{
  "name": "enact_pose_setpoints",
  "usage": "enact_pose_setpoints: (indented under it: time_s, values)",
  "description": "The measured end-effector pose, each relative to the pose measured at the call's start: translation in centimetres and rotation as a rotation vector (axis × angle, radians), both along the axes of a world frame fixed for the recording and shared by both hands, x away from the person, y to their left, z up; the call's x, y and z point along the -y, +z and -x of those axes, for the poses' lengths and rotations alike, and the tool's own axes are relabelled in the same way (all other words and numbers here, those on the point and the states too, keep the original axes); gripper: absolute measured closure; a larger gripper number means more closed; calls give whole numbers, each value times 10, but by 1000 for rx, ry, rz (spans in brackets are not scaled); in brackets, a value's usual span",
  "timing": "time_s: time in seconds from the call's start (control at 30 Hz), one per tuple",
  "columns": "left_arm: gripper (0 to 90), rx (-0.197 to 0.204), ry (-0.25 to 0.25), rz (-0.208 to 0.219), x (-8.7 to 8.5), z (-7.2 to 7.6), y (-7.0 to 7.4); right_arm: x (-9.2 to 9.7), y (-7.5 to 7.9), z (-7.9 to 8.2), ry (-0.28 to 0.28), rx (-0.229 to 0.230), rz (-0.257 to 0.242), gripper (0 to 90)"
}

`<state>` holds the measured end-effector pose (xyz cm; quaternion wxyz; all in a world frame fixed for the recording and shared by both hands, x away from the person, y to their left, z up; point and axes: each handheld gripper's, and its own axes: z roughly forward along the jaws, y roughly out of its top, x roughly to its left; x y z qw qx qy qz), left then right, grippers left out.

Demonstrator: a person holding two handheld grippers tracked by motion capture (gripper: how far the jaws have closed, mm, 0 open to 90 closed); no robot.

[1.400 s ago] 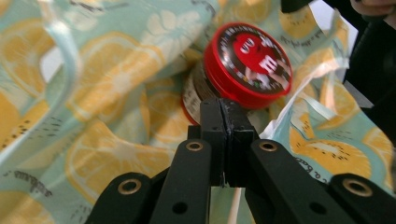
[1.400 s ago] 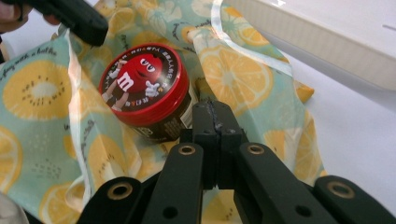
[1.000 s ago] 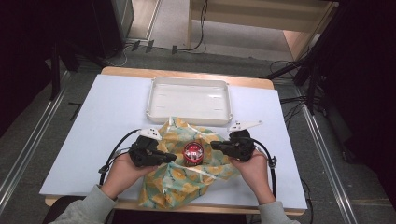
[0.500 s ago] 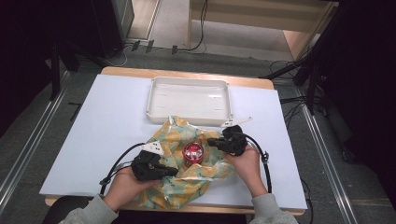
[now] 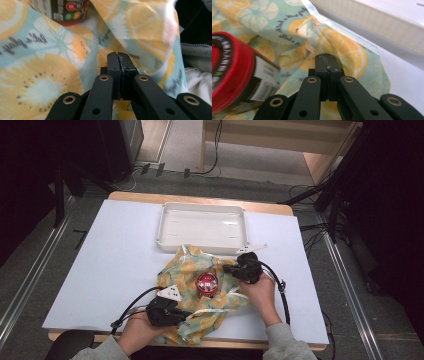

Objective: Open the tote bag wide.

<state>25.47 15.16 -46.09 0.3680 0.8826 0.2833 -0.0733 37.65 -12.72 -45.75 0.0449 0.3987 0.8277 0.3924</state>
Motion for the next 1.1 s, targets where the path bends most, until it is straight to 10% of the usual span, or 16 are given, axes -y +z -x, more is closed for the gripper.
enact_pose_setpoints:
  time_s: [0.47,1.1]
  values:
    - [894,-52,-45,-3,5,16,-8,7,-12,-13,-82,22,91,900]
    - [880,76,44,36,-15,-16,45,7,37,33,-1,84,-38,900]
